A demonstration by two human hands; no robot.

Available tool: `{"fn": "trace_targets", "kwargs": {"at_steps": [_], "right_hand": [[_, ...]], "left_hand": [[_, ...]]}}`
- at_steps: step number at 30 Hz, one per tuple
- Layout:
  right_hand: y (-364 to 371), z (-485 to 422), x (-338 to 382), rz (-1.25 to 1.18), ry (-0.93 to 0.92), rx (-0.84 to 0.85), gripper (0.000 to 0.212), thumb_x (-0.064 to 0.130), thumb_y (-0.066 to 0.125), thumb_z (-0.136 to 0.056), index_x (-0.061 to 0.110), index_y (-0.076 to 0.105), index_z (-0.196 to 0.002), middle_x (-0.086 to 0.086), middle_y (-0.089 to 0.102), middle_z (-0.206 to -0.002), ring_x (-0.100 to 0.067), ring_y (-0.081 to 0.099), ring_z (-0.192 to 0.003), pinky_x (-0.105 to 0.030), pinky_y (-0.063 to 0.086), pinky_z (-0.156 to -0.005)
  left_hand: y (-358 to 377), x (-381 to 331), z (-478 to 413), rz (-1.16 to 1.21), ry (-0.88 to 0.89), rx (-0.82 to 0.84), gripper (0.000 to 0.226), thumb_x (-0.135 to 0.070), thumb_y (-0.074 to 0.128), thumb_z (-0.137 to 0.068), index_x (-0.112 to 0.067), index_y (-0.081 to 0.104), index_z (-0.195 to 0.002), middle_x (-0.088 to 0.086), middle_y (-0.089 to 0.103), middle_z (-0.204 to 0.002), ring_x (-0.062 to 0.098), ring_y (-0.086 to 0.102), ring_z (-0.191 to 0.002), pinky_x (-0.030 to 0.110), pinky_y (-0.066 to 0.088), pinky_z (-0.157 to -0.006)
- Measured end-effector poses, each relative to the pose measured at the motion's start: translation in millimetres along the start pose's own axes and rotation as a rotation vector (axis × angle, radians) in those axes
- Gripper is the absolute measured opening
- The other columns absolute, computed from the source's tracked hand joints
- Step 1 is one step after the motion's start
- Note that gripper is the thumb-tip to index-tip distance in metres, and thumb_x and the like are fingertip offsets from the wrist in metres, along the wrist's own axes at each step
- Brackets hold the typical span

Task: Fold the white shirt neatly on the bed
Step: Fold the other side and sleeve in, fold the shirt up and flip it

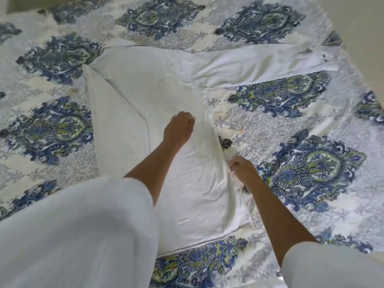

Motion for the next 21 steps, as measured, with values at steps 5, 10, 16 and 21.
{"fn": "trace_targets", "kwargs": {"at_steps": [5, 10, 16, 21], "right_hand": [[-2.0, -7.0, -6.1, -0.101, -0.024, 0.204, 0.012, -0.001, 0.061, -0.083, 0.005, 0.066, -0.092, -0.009, 0.059, -0.093, -0.020, 0.057, -0.084, -0.025, 0.040, -0.070], [4.8, -21.2, -16.1, -0.062, -0.082, 0.222, 0.011, 0.007, 0.071, -0.076, 0.010, 0.064, -0.085, -0.007, 0.059, -0.091, -0.021, 0.057, -0.085, -0.022, 0.039, -0.065], [10.4, -19.8, -20.8, -0.163, -0.079, 0.167, 0.025, 0.011, 0.072, -0.076, 0.023, 0.052, -0.067, 0.008, 0.053, -0.068, -0.009, 0.048, -0.064, -0.022, 0.038, -0.061], [13.8, 36.1, 9.0, -0.206, -0.326, -0.090, 0.026, 0.000, 0.063, -0.079, 0.023, 0.055, -0.071, 0.009, 0.054, -0.061, 0.000, 0.045, -0.050, -0.014, 0.040, -0.052]], "left_hand": [[7.6, -25.1, -76.4, -0.135, -0.024, -0.023, 0.032, -0.024, 0.039, -0.096, -0.010, 0.059, -0.116, 0.010, 0.057, -0.119, 0.027, 0.052, -0.114, 0.035, 0.041, -0.092], [38.0, -41.3, -127.1, -0.371, -0.085, -0.024, 0.033, -0.021, 0.046, -0.089, -0.004, 0.054, -0.116, 0.013, 0.054, -0.119, 0.029, 0.050, -0.114, 0.039, 0.043, -0.089], [32.1, -42.7, -153.6, -0.284, -0.162, -0.058, 0.033, -0.013, 0.042, -0.091, 0.000, 0.055, -0.118, 0.017, 0.055, -0.125, 0.031, 0.051, -0.118, 0.036, 0.042, -0.094], [-21.1, -1.0, -128.8, 0.780, -0.347, -0.107, 0.011, -0.014, 0.053, -0.075, -0.007, 0.053, -0.067, 0.026, 0.060, -0.081, 0.034, 0.063, -0.076, 0.038, 0.050, -0.072]]}}
Point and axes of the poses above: each hand's wrist, its own z-axis away from the middle knuckle, its own y-axis out of the palm, x = y × z, the point moved 7 cm from there along -z, towards the middle knuckle
